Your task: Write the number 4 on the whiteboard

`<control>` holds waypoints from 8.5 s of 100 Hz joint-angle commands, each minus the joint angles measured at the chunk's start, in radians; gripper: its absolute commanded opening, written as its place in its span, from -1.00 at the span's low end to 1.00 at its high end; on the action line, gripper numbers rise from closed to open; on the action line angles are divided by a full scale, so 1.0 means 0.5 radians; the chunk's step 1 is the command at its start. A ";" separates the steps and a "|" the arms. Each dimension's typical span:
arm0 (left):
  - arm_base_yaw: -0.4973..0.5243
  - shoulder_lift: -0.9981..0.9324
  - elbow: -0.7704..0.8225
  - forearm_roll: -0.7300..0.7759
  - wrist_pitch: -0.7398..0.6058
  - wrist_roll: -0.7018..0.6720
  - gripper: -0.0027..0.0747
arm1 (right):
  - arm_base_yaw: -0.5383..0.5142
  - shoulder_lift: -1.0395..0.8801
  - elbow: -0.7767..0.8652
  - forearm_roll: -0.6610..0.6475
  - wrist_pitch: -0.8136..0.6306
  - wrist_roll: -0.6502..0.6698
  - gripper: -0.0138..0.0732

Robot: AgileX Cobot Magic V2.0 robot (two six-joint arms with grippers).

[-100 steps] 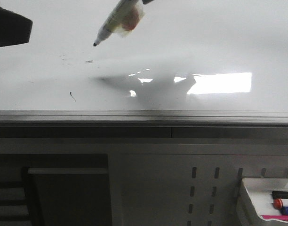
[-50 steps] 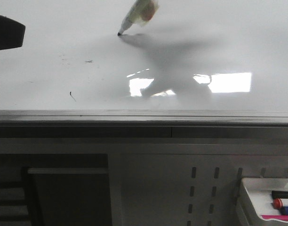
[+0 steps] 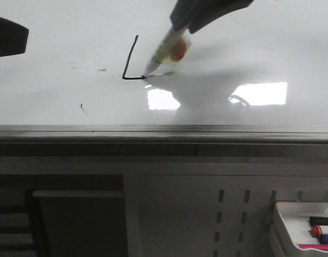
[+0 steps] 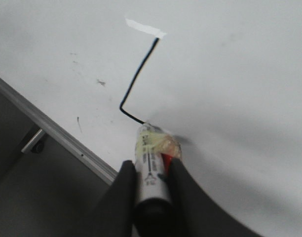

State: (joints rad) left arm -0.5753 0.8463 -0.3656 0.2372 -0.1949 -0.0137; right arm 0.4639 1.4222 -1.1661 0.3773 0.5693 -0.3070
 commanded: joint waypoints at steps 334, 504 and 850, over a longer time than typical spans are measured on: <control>0.181 0.985 -0.794 -1.377 0.464 -0.014 -0.01 | 0.379 -0.267 -0.183 -0.046 -0.056 -0.089 0.10; 0.177 -0.633 0.248 -0.818 -0.050 -0.001 -0.98 | 0.379 -1.845 1.735 -0.190 -1.298 -0.089 -0.83; 1.239 -1.754 0.806 -0.413 0.944 -0.020 -0.98 | -1.061 -2.895 2.402 -0.888 -0.695 0.703 -0.83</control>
State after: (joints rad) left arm 0.0405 -0.0063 0.0051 0.0298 0.3349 -0.0132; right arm -0.0580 -0.0092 0.0169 -0.0675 0.2236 0.0428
